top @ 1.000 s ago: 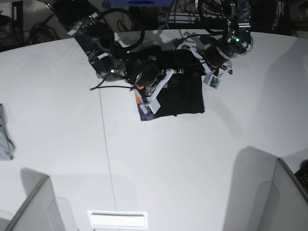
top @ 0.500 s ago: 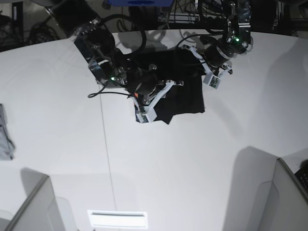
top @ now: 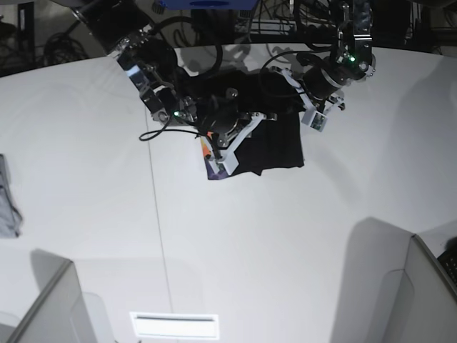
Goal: Fold the T-shirt properly
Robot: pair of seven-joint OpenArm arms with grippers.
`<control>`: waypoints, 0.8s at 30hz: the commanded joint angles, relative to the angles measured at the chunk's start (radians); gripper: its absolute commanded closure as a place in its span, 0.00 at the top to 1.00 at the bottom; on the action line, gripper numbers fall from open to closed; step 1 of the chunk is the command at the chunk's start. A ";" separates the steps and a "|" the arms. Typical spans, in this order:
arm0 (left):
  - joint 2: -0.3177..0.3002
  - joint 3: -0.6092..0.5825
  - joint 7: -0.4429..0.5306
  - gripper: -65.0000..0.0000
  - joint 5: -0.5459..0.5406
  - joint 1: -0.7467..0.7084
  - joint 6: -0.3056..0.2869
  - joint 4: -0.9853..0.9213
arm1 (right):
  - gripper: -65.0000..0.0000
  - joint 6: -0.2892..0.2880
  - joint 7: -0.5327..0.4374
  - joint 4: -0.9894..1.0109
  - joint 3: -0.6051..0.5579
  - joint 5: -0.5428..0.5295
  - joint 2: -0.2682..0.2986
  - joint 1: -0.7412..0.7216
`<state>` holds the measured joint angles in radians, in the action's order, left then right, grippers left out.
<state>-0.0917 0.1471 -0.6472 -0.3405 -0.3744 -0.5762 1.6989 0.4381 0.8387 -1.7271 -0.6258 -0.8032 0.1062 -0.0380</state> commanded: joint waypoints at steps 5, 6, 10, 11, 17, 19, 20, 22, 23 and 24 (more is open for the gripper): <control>-0.006 0.004 0.005 0.00 -0.007 -0.018 -0.008 0.025 | 0.00 -0.003 -0.048 0.019 0.002 -0.005 -0.006 -0.017; -0.006 0.010 0.005 0.00 -0.007 -0.022 -0.008 0.039 | 0.00 -0.003 -0.048 0.025 0.004 -0.005 -0.006 -0.017; -0.003 0.090 0.002 0.00 -0.015 -0.056 -0.011 0.105 | 0.00 -0.003 -0.049 0.040 0.004 -0.005 -0.007 -0.021; -0.004 0.104 0.000 0.00 -0.015 -0.061 -0.011 0.126 | 0.00 -0.003 -0.046 0.043 0.002 -0.005 -0.007 -0.027; -0.023 0.250 0.000 0.00 -0.016 -0.160 -0.075 0.197 | 0.38 -0.003 -0.045 0.045 0.002 -0.005 -0.007 -0.026; -0.024 0.312 0.000 0.00 -0.033 -0.183 -0.122 0.195 | 0.51 -0.003 -0.045 0.043 0.002 -0.005 -0.007 -0.026; -0.024 0.354 -0.007 0.00 -0.048 -0.196 -0.122 0.194 | 0.56 -0.003 -0.045 0.042 0.002 -0.005 -0.007 -0.026; -0.026 0.448 -0.055 0.00 -0.090 -0.205 -0.122 0.192 | 0.62 -0.003 -0.043 0.039 0.002 -0.005 -0.007 -0.026; -0.026 0.506 -0.085 0.00 -0.110 -0.205 -0.122 0.191 | 0.62 -0.003 -0.043 0.036 0.002 -0.005 -0.007 -0.026; -0.026 0.558 -0.110 0.00 -0.122 -0.202 -0.122 0.189 | 0.62 -0.003 -0.043 0.036 0.002 -0.005 -0.009 -0.026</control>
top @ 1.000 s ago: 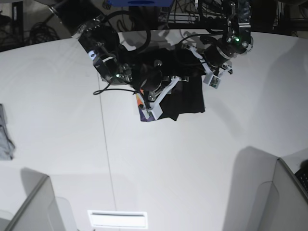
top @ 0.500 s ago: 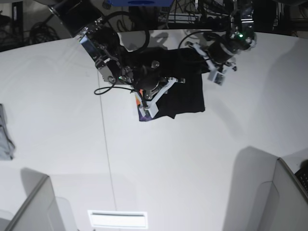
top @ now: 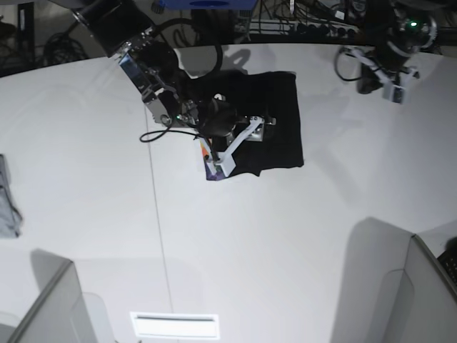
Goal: Fold the T-shirt properly
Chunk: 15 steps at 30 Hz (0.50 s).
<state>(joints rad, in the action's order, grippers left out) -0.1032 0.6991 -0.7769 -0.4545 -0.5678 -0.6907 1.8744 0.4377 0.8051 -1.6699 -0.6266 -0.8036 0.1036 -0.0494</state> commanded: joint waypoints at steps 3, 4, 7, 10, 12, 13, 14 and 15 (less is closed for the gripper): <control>-0.014 0.146 -0.031 0.00 -0.014 0.002 -0.007 0.015 | 0.62 -0.001 -0.008 -0.023 -0.002 -0.004 -0.026 -0.016; -0.016 0.175 -0.039 0.00 -0.011 0.012 -0.007 0.015 | 0.62 -0.001 -0.008 -0.028 -0.017 -0.004 -0.028 -0.017; -0.039 0.222 -0.040 0.00 -0.011 0.012 -0.007 0.014 | 0.62 0.000 -0.008 -0.055 -0.077 -0.004 -0.028 -0.048; -0.048 0.233 -0.040 0.00 -0.011 0.004 -0.007 0.012 | 0.62 0.028 -0.008 -0.057 -0.114 -0.004 -0.031 -0.071; -0.048 0.233 -0.040 0.00 -0.011 -0.008 -0.007 0.012 | 0.62 0.069 -0.008 -0.057 -0.137 -0.004 -0.031 -0.083; -0.048 0.233 -0.040 0.00 -0.011 -0.008 -0.007 0.012 | 0.62 0.083 -0.008 -0.059 -0.149 -0.004 -0.031 -0.091; -0.048 0.233 -0.040 0.00 -0.011 -0.008 -0.007 0.011 | 0.62 0.088 -0.008 -0.060 -0.160 -0.004 -0.031 -0.097; -0.046 0.232 -0.040 0.00 -0.011 -0.008 -0.007 0.011 | 0.62 0.089 -0.008 -0.060 -0.172 -0.004 -0.031 -0.102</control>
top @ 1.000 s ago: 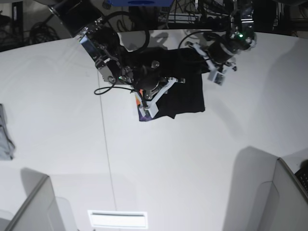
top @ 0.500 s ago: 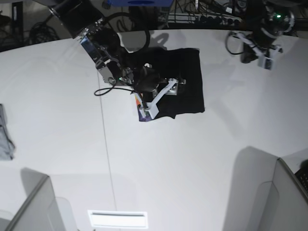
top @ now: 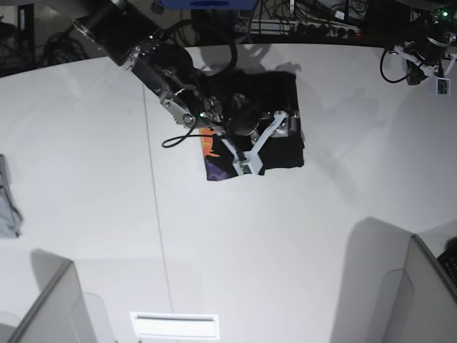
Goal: Fold the T-shirt properly
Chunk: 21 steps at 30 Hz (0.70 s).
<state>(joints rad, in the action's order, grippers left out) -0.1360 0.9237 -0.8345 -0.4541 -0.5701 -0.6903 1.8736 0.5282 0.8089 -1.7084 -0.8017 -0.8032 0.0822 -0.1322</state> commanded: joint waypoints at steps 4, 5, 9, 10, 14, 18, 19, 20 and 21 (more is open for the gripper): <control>-0.012 0.007 0.017 0.00 -0.012 -0.005 -0.008 0.011 | 0.62 -0.001 -0.012 -0.015 -0.009 -0.005 -0.017 -0.027; -0.015 0.007 0.017 0.00 -0.012 -0.003 -0.008 0.011 | 0.62 -0.001 -0.012 -0.015 -0.009 -0.005 -0.022 -0.027; -0.015 0.007 0.017 0.00 -0.012 -0.003 -0.008 0.011 | 0.62 -0.001 -0.012 -0.015 -0.011 -0.005 -0.034 -0.036; -0.015 0.007 0.017 0.00 -0.012 -0.003 -0.008 0.011 | 0.62 -0.001 -0.003 -0.015 -0.011 -0.005 -0.038 -0.040; -0.014 0.007 0.017 0.00 -0.012 -0.005 -0.008 0.011 | 0.62 -0.003 0.030 -0.015 -0.011 -0.005 -0.057 -0.057; -0.014 0.007 0.017 0.00 -0.012 -0.006 -0.008 0.011 | 0.62 -0.003 0.040 -0.015 -0.011 -0.005 -0.060 -0.063; -0.014 0.007 0.017 0.00 -0.012 -0.006 -0.008 0.011 | 0.62 -0.004 0.040 -0.015 -0.011 -0.005 -0.061 -0.063; -0.012 0.007 0.017 0.00 -0.012 -0.006 -0.008 0.011 | 0.62 -0.004 0.040 -0.015 -0.011 -0.005 -0.061 -0.063; -0.012 0.007 0.019 0.00 -0.012 -0.006 -0.008 0.011 | 0.62 -0.004 0.040 -0.015 -0.012 -0.005 -0.061 -0.063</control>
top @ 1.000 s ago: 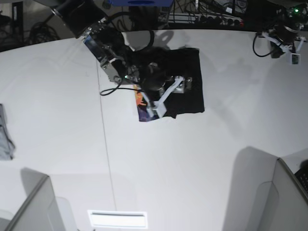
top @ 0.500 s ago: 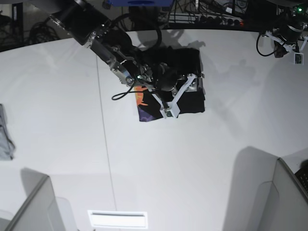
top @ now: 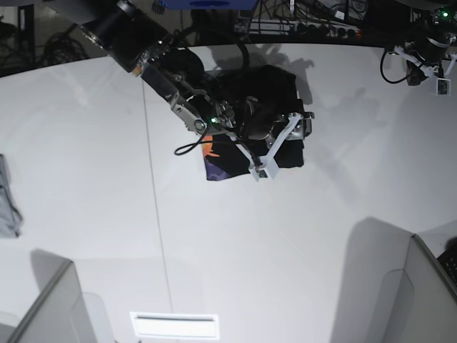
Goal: Fold the T-shirt properly
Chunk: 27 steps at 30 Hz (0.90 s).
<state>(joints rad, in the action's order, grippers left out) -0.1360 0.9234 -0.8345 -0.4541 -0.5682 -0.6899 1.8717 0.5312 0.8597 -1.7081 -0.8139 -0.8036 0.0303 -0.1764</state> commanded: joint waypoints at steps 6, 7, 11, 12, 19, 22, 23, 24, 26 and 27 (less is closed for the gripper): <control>-0.012 0.007 0.021 0.00 -0.015 -0.008 -0.008 0.013 | 0.62 -0.007 -0.013 -0.016 -0.098 -0.004 -0.010 -0.050; -0.012 0.007 0.021 0.00 -0.015 -0.008 -0.008 0.013 | 0.62 -0.007 -0.012 -0.016 -0.101 -0.004 -0.019 -0.053; -0.012 0.007 0.021 0.00 -0.013 -0.009 -0.008 0.013 | 0.62 -0.007 -0.012 -0.028 -0.101 -0.004 -0.025 -0.056; -0.012 0.007 0.021 0.00 -0.013 -0.009 -0.008 0.013 | 0.62 -0.007 -0.015 -0.037 -0.101 -0.004 -0.023 -0.056; -0.007 -0.002 0.019 0.00 -0.021 -0.009 -0.008 0.019 | 0.00 -0.007 -0.155 -0.089 -0.097 -0.012 0.098 -0.047; 0.006 -0.014 0.019 0.00 -0.022 -0.003 -0.008 0.022 | 0.00 -0.007 -0.241 -0.108 -0.028 -0.013 0.158 0.013; 0.012 -0.016 0.019 0.00 -0.024 -0.002 -0.008 0.026 | 0.00 -0.009 -0.250 -0.117 0.012 -0.018 0.170 0.045; 0.020 -0.017 0.019 0.00 -0.041 0.006 -0.008 0.029 | 0.00 -0.009 -0.259 -0.128 0.058 -0.026 0.181 0.076; 0.035 -0.017 0.019 0.05 -0.119 0.014 -0.008 0.032 | 0.00 -0.010 -0.254 -0.157 0.175 -0.026 0.196 0.137; 0.037 -0.017 0.019 0.18 -0.165 0.015 -0.008 0.029 | 0.00 -0.012 -0.254 -0.169 0.216 -0.026 0.202 0.162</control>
<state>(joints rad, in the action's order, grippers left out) -0.0849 0.8997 -0.8349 -0.6167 -0.5491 -0.6899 1.8820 0.5312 0.6262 -1.8557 -0.5995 -0.8299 0.2337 0.0051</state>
